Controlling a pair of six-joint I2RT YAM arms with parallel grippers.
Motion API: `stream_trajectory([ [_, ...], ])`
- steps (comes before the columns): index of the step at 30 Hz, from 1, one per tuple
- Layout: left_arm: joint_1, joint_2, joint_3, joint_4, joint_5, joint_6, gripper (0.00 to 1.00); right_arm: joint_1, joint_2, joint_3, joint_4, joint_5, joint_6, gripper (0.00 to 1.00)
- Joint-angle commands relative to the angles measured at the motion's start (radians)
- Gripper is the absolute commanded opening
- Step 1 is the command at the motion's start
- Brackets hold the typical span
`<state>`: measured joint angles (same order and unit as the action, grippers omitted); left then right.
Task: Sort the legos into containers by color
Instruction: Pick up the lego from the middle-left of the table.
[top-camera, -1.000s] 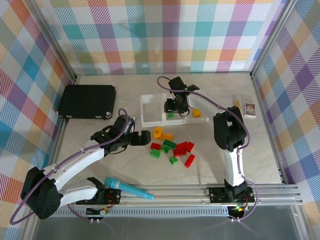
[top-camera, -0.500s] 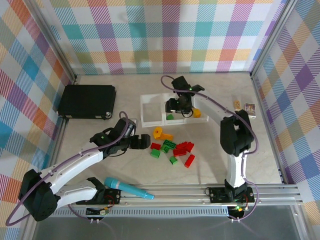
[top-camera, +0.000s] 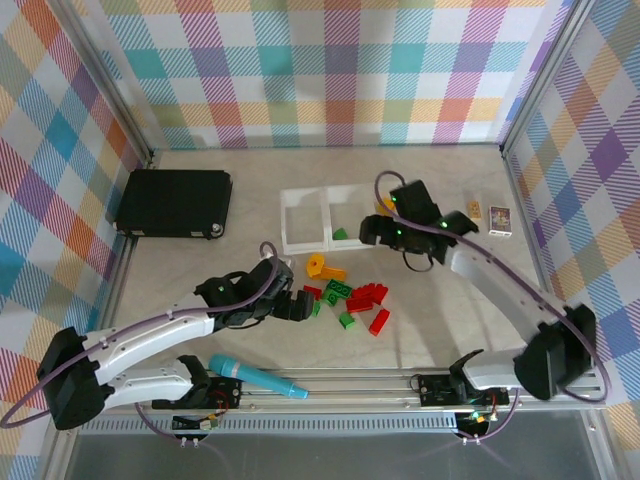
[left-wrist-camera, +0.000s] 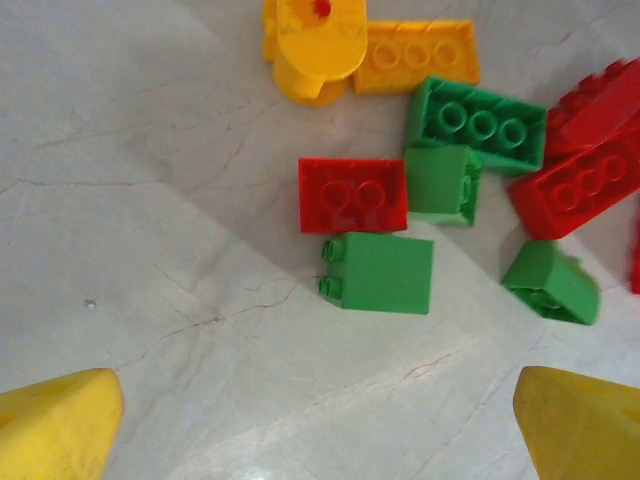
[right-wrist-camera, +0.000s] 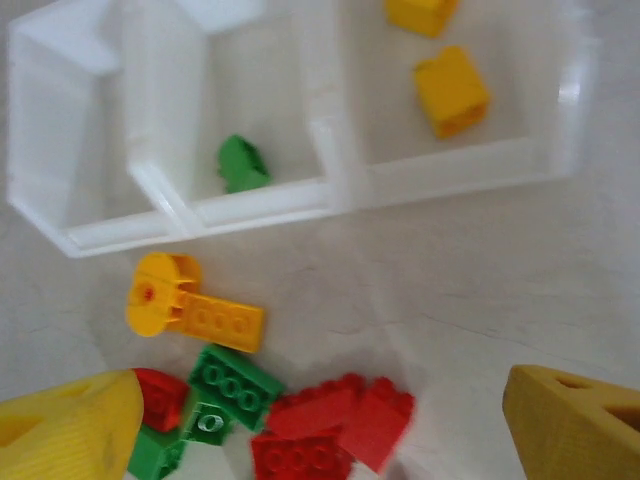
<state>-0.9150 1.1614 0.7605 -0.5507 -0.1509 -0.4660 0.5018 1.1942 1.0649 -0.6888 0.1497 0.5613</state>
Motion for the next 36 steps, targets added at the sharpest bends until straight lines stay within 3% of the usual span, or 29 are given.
stream_trajectory([
  [1, -0.010, 0.086, 0.048, -0.039, 0.003, 0.094, 1.00, -0.051, -0.120, -0.094, -0.019, 0.049, 0.003, 0.94],
  [4, -0.008, 0.168, 0.079, -0.024, 0.057, 0.129, 0.97, -0.096, -0.187, -0.169, -0.015, 0.009, 0.024, 0.94],
  [13, -0.008, 0.473, 0.240, -0.087, 0.159, 0.202, 0.73, -0.100, -0.210, -0.244, 0.016, -0.027, 0.029, 0.94],
  [21, -0.008, 0.530, 0.251, -0.059, 0.122, 0.181, 0.72, -0.101, -0.199, -0.223, -0.010, -0.028, -0.005, 0.95],
  [27, -0.009, 0.570, 0.288, -0.051, 0.112, 0.173, 0.65, -0.101, -0.214, -0.247, -0.019, -0.024, -0.003, 0.95],
  [36, -0.008, 0.621, 0.336, -0.072, 0.115, 0.177, 0.39, -0.101, -0.241, -0.283, -0.041, -0.013, -0.007, 0.95],
])
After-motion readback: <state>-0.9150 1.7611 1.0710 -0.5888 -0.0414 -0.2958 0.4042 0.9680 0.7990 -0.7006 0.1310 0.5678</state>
